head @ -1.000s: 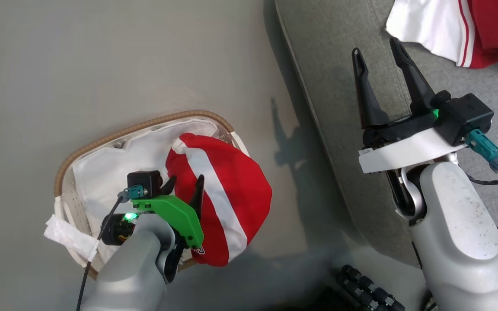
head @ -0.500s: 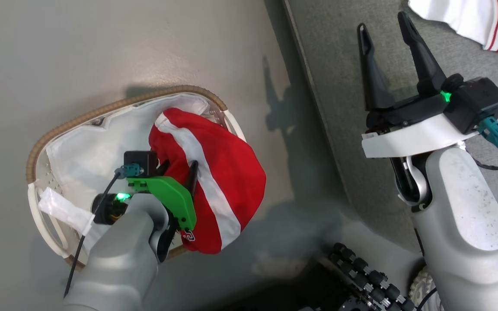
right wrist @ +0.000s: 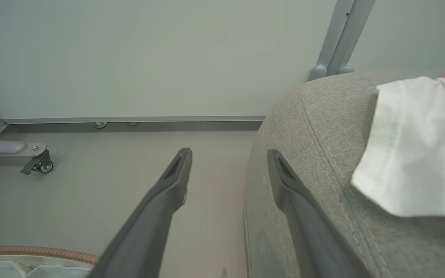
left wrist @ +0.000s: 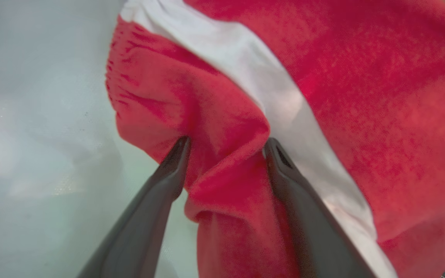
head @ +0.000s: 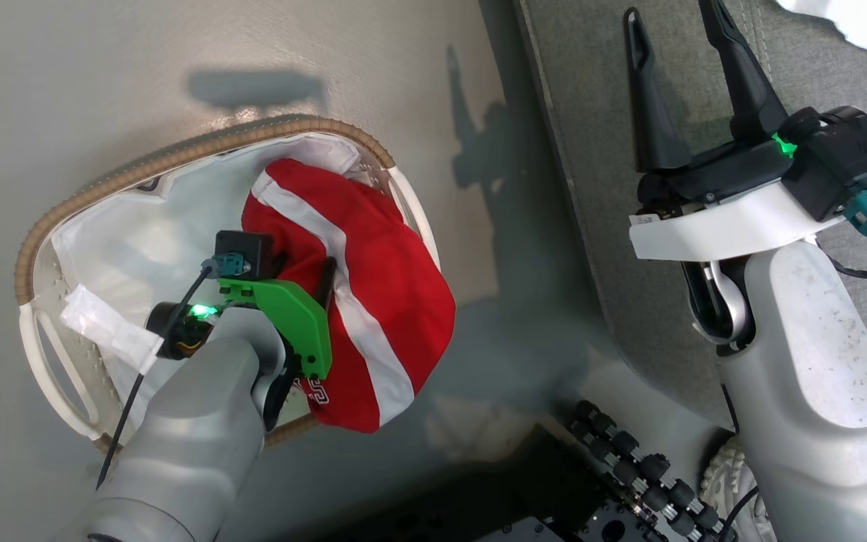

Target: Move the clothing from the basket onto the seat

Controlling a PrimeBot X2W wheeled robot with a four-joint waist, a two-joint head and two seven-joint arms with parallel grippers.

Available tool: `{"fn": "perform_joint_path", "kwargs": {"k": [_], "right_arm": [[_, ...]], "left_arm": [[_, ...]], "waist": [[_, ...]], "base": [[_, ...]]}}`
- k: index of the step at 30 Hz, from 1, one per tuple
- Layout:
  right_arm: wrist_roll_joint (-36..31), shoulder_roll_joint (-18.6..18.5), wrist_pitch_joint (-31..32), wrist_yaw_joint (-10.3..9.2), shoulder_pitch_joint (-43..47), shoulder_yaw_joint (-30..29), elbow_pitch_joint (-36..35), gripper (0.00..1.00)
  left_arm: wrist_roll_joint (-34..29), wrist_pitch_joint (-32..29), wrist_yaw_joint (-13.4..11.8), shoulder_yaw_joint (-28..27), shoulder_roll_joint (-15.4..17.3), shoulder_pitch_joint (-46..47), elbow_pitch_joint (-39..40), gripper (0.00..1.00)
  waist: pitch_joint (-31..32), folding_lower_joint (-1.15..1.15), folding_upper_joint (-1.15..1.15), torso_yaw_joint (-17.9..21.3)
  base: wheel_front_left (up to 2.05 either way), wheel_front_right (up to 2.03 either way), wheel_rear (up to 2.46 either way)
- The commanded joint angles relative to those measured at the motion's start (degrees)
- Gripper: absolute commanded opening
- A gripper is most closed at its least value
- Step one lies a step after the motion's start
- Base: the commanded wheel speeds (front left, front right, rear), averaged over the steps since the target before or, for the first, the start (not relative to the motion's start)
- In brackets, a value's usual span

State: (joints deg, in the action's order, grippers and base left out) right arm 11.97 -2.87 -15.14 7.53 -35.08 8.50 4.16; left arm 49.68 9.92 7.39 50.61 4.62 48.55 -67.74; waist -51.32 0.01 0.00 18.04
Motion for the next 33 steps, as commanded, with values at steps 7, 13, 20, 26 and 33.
{"fn": "perform_joint_path", "kwargs": {"k": [7,13,20,26,33], "right_arm": [[0.10,-0.15,-0.01,-0.08,-0.10,0.17,1.63,1.00],[-1.22,-0.17,-0.01,-0.08,1.85,-0.46,3.25,1.00],[-2.86,-0.18,-0.01,-0.08,5.01,-1.57,5.87,1.00],[-3.88,-0.19,-0.01,-0.08,8.20,-2.46,7.94,1.00],[-3.99,-0.19,-0.01,-0.08,11.66,-2.78,9.70,1.00]], "left_arm": [[3.45,-0.18,0.13,2.73,1.02,-2.80,1.46,0.00],[6.44,2.70,0.13,3.93,0.69,-6.62,2.34,0.00],[7.72,5.07,0.13,5.70,0.19,-10.82,4.63,0.00],[5.72,5.27,0.13,2.60,0.89,-13.72,9.54,0.00],[-1.97,5.23,0.13,-7.11,1.45,-19.62,17.97,0.00]], "waist": [[3.55,-0.01,0.00,-0.47],[8.90,-0.01,0.00,-2.15],[16.61,-0.01,0.00,-5.02],[23.24,-0.01,0.00,-7.66],[30.21,-0.01,0.00,-9.68]], "base": [[0.00,0.00,0.00],[0.00,0.00,0.00],[0.00,0.00,0.00],[0.00,0.00,0.00],[0.00,0.00,0.00]]}}
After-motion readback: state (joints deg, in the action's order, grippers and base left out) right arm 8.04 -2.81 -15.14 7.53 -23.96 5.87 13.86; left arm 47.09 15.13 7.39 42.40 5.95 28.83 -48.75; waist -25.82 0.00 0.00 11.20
